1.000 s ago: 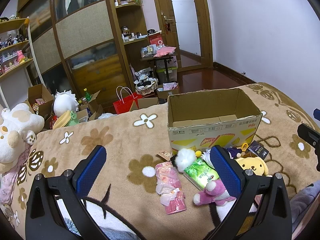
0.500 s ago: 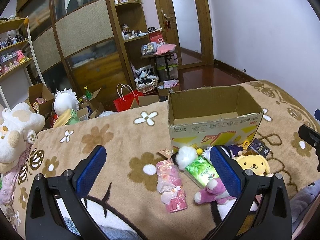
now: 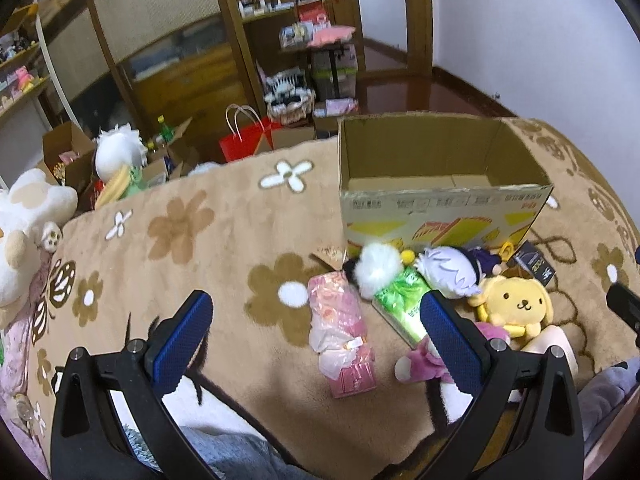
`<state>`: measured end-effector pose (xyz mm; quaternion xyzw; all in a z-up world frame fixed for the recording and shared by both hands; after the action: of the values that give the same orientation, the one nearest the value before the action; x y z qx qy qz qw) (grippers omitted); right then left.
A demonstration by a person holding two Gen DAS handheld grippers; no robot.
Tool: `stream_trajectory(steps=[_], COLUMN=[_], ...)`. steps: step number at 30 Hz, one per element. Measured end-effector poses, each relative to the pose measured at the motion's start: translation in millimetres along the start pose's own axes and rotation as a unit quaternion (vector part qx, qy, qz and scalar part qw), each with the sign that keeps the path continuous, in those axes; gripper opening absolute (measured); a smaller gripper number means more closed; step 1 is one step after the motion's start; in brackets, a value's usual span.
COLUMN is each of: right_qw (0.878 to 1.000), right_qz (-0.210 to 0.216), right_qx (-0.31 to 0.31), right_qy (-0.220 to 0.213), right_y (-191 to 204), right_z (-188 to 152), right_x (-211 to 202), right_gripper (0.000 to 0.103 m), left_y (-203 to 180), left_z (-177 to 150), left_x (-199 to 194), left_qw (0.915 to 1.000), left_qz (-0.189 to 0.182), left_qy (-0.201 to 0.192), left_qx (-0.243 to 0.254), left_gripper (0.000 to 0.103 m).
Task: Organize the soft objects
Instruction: 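Lower the left gripper onto the pink wrapped roll while the right gripper grasps the pink cushion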
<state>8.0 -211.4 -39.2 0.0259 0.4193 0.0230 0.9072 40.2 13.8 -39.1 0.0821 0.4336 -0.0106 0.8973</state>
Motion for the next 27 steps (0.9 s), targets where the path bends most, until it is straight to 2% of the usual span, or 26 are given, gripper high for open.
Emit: stream_trajectory(steps=[13,25,27], right_qw=[0.993,0.981,0.979], right_qz=[0.007,0.023,0.026], right_qx=[0.006,-0.005,-0.008], right_qy=[0.115,0.192,0.203], right_y=[-1.5,3.2,4.0], right_z=[-14.3,-30.0,-32.9], right_x=[47.7,78.6,84.0], right_gripper=[0.103,0.103,0.1], left_y=[-7.0,-4.1,-3.2], left_z=[10.2,5.1,3.2], left_x=[52.6,104.5,110.1], left_qw=[0.9955,0.9853,0.9842], left_qz=[0.016,0.003,0.005], left_qy=[0.094,0.17,0.176], left_qx=[0.002,-0.022,-0.021], left_gripper=[0.102,0.102,0.102])
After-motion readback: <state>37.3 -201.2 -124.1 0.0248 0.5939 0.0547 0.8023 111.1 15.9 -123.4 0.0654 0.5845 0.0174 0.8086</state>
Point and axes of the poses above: each gripper's, at about its wrist camera, not at the fingertips, and x roughly the way its jaws point, y to its left, z to its top, the point moved 1 cm from there along x, roughly the way its jaws point, and after that the axes turned 1 degree about x, right-handed, at the moved point
